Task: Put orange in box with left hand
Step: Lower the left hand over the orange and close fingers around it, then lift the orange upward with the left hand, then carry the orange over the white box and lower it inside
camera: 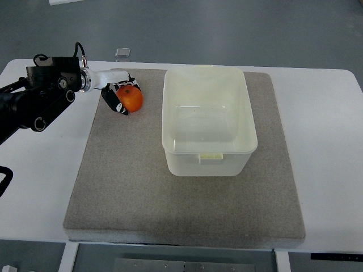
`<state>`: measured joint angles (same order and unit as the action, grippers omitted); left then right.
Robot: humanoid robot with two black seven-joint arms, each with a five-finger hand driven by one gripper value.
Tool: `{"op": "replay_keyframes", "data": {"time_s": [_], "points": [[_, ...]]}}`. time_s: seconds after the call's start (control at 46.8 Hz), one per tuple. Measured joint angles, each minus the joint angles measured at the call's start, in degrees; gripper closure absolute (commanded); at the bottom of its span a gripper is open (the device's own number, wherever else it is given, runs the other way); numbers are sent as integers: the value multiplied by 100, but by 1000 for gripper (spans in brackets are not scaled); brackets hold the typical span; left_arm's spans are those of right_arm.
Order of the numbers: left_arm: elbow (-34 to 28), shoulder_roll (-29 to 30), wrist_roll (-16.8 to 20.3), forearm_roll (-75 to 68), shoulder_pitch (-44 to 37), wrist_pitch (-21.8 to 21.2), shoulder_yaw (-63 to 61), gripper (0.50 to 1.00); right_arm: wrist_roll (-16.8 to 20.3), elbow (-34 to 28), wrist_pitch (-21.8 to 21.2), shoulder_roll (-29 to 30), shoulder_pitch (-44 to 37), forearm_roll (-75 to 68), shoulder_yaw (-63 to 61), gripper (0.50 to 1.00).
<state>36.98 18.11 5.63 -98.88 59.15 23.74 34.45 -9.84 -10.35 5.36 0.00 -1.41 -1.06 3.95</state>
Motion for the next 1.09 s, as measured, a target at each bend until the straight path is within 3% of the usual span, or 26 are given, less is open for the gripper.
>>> {"op": "replay_keyframes", "data": {"time_s": [0.064, 0.278, 0.449, 0.855, 1.09], "points": [[10, 0, 0, -18, 0, 0, 0, 1000, 0, 0, 0, 0, 0, 0, 0, 568], [143, 57, 6, 2, 104, -82, 73, 1000, 0, 4, 0, 0, 0, 0, 0, 568], [627, 418, 11, 62, 251, -271, 81, 1000, -1, 3, 0, 0, -1, 0, 0, 568], [1048, 971, 124, 978, 1133, -38, 26, 1000, 0, 2, 0, 0, 0, 1, 0, 568], [2239, 1163, 203, 1024, 1170, 316, 19, 1000, -1, 3, 0, 0, -1, 4, 0, 568]]}}
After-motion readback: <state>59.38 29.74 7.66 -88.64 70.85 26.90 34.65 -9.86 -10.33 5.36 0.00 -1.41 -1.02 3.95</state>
